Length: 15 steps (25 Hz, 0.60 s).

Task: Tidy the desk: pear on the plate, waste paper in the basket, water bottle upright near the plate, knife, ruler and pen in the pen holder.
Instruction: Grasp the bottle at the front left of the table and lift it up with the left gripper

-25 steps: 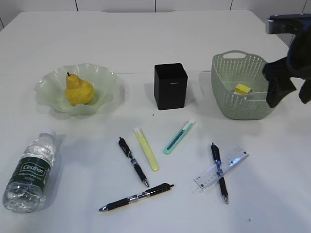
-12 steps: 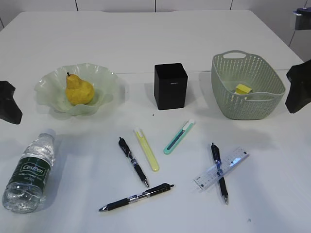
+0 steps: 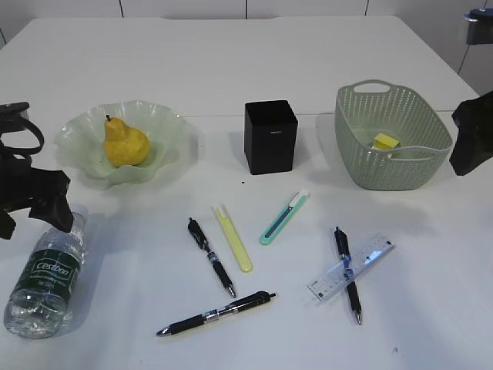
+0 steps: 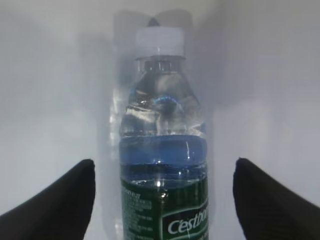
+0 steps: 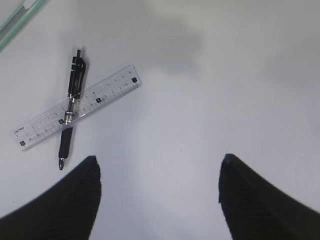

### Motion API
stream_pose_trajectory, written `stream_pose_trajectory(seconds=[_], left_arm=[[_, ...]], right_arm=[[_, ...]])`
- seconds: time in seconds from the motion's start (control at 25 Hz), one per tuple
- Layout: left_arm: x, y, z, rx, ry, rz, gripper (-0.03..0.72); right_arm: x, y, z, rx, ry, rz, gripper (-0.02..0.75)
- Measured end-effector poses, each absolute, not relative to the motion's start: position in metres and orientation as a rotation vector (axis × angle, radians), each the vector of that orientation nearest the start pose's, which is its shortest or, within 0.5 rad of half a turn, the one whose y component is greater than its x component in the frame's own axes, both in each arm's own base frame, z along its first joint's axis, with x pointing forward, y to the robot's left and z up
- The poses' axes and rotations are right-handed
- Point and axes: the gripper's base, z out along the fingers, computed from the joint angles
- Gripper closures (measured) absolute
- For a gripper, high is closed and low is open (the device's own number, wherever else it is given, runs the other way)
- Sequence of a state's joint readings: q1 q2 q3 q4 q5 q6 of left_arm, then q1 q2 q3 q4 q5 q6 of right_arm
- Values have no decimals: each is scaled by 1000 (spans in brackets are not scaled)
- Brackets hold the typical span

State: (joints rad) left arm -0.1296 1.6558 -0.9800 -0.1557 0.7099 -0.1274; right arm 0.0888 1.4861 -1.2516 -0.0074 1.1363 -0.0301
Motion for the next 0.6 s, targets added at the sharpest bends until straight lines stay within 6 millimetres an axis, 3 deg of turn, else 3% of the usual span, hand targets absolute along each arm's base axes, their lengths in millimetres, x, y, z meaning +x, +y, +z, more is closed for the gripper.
stream_pose_trajectory(seconds=[0.28, 0.6], left_arm=[[313, -50, 171, -214, 2901, -214, 69], [317, -57, 160, -234, 2893, -227, 77]], right_arm=[[291, 25, 306, -172, 2839, 2, 190], [292, 25, 306, -171, 2827, 3, 190]])
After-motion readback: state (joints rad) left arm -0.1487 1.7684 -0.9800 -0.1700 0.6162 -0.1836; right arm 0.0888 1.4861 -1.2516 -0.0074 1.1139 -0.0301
